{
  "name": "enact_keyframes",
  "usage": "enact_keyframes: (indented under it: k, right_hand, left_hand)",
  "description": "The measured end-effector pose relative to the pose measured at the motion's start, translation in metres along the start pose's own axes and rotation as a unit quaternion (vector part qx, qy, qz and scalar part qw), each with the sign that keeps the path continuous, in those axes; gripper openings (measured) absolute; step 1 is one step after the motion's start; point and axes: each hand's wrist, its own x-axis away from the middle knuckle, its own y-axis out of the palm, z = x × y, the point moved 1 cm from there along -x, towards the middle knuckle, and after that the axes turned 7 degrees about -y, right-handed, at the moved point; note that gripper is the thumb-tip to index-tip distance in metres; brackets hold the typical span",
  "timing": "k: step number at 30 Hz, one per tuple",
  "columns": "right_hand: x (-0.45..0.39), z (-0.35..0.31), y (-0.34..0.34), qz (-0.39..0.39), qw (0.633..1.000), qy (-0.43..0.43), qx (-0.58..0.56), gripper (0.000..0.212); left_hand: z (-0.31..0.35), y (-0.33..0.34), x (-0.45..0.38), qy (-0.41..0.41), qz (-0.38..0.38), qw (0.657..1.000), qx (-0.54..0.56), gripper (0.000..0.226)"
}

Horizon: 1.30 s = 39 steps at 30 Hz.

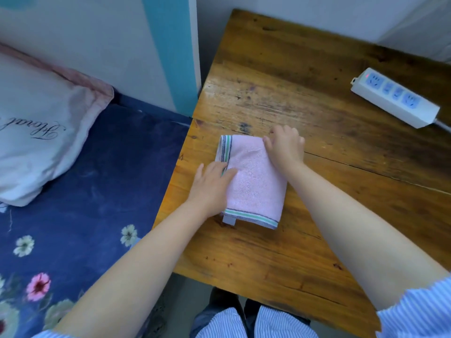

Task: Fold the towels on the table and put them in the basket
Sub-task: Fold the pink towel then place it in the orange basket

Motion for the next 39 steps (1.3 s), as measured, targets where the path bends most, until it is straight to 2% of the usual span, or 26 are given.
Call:
enact_keyframes:
  k: [2, 4, 6, 8, 10, 12, 14, 18, 22, 25, 27, 29, 31, 34, 37, 39]
  right_hand:
    - [0.008, 0.001, 0.000, 0.035, 0.998, -0.013, -0.045, 0.035]
    - [0.020, 0.001, -0.002, 0.079, 0.988, -0.045, -0.121, 0.041]
    - [0.036, 0.002, 0.003, 0.121, 0.982, -0.091, -0.115, 0.041]
    - [0.049, 0.002, 0.013, 0.092, 0.986, -0.133, -0.042, 0.043]
    - [0.058, -0.003, 0.019, 0.031, 0.988, -0.152, 0.010, 0.057]
    - [0.063, -0.003, 0.025, -0.038, 0.992, -0.120, 0.019, 0.076]
    - [0.062, -0.002, 0.031, -0.054, 0.993, -0.103, 0.024, 0.081]
    - [0.058, -0.003, 0.037, -0.032, 0.993, -0.104, 0.035, 0.074]
    - [0.058, -0.003, 0.034, -0.063, 0.991, -0.108, 0.036, 0.078]
    - [0.062, 0.000, 0.027, -0.076, 0.992, -0.101, -0.001, 0.063]
    - [0.077, 0.005, 0.021, -0.015, 0.990, -0.130, -0.050, 0.058]
    - [0.104, 0.014, 0.022, 0.073, 0.979, -0.186, -0.042, 0.047]
    - [0.134, 0.022, 0.028, 0.118, 0.964, -0.233, -0.047, 0.032]
    - [0.170, 0.024, 0.036, 0.118, 0.948, -0.291, -0.060, 0.024]
    - [0.178, 0.025, 0.048, 0.104, 0.950, -0.289, -0.048, 0.029]
    - [0.175, 0.024, 0.054, 0.113, 0.950, -0.286, -0.061, 0.026]
  left_hand:
    - [0.003, -0.007, -0.012, 0.025, 0.133, 0.991, 0.025, 0.039]
    - [0.009, -0.012, -0.024, 0.042, 0.204, 0.976, 0.059, 0.040]
    - [0.019, -0.015, -0.033, 0.034, 0.173, 0.983, 0.059, 0.046]
    - [0.022, -0.010, -0.041, 0.000, 0.098, 0.994, 0.050, 0.050]
    - [0.018, -0.005, -0.047, -0.020, 0.081, 0.996, 0.027, 0.053]
    - [0.012, 0.003, -0.049, -0.035, 0.074, 0.996, 0.025, 0.056]
    - [0.006, 0.008, -0.050, -0.047, 0.057, 0.997, 0.022, 0.057]
    - [0.002, 0.011, -0.054, -0.041, 0.053, 0.997, 0.037, 0.057]
    - [0.001, 0.010, -0.054, -0.023, 0.033, 0.998, 0.040, 0.057]
    - [0.000, -0.001, -0.046, -0.025, 0.040, 0.998, 0.031, 0.058]
    - [-0.002, -0.004, -0.031, 0.008, 0.104, 0.994, 0.038, 0.056]
    - [-0.003, 0.000, -0.009, 0.115, 0.219, 0.968, 0.042, 0.045]
    - [-0.003, 0.014, 0.012, 0.211, 0.262, 0.940, 0.049, 0.034]
    - [-0.002, 0.036, 0.036, 0.266, 0.223, 0.938, 0.005, 0.036]
    - [-0.007, 0.050, 0.039, 0.240, 0.196, 0.948, -0.069, 0.055]
    - [-0.010, 0.050, 0.037, 0.229, 0.195, 0.951, -0.076, 0.055]
